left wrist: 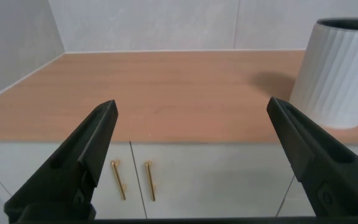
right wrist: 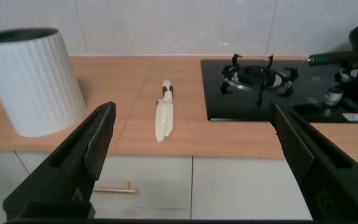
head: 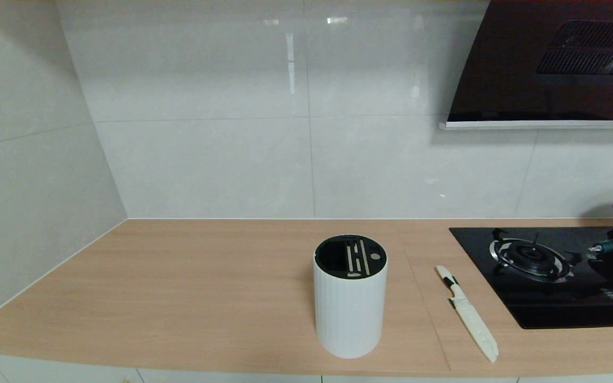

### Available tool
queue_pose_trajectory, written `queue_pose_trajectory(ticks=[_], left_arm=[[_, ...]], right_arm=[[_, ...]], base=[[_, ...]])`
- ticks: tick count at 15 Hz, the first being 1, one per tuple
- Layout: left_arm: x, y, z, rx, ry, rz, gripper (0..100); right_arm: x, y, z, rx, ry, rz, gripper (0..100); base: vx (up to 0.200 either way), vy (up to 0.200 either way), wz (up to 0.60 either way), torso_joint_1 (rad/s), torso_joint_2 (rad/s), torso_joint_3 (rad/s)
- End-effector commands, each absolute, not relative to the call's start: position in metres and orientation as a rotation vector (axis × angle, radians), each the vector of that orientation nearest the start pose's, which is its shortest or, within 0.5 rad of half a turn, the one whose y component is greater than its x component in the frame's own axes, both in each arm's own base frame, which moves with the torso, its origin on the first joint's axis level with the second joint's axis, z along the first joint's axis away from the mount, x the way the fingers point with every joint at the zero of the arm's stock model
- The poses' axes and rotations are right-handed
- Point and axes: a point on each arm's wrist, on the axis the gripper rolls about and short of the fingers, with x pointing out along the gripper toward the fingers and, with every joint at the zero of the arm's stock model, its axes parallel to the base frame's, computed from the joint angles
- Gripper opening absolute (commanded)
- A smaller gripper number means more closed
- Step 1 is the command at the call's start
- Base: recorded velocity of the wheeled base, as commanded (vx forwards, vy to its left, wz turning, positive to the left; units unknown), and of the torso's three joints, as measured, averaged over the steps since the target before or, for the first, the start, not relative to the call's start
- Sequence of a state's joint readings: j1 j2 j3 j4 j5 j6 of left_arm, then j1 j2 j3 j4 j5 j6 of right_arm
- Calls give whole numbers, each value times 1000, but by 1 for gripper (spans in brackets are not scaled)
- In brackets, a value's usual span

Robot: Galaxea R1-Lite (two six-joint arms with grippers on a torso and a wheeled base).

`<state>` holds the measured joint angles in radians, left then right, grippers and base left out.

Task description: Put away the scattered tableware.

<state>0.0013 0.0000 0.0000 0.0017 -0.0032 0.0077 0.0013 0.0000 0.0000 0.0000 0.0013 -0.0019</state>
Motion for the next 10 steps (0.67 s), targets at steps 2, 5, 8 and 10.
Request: queue_pose_trajectory(ticks=[2, 5, 8, 10], left_arm=[[-23, 0, 75, 8, 2, -2, 100], [-23, 0, 75, 8, 2, -2, 100], [-23, 0, 75, 8, 2, -2, 100], [-23, 0, 75, 8, 2, -2, 100]], right_arm=[[-23, 0, 76, -3, 2, 3, 100], [-23, 0, 75, -2, 0, 3, 100], [-23, 0, 76, -3, 2, 3, 100], [-23, 0, 76, -3, 2, 3, 100]], base=[[0, 0, 0, 195, -393, -210], [0, 0, 0, 68, -150, -70], [0, 0, 0, 0, 0, 0], [0, 0, 0, 0, 0, 0]])
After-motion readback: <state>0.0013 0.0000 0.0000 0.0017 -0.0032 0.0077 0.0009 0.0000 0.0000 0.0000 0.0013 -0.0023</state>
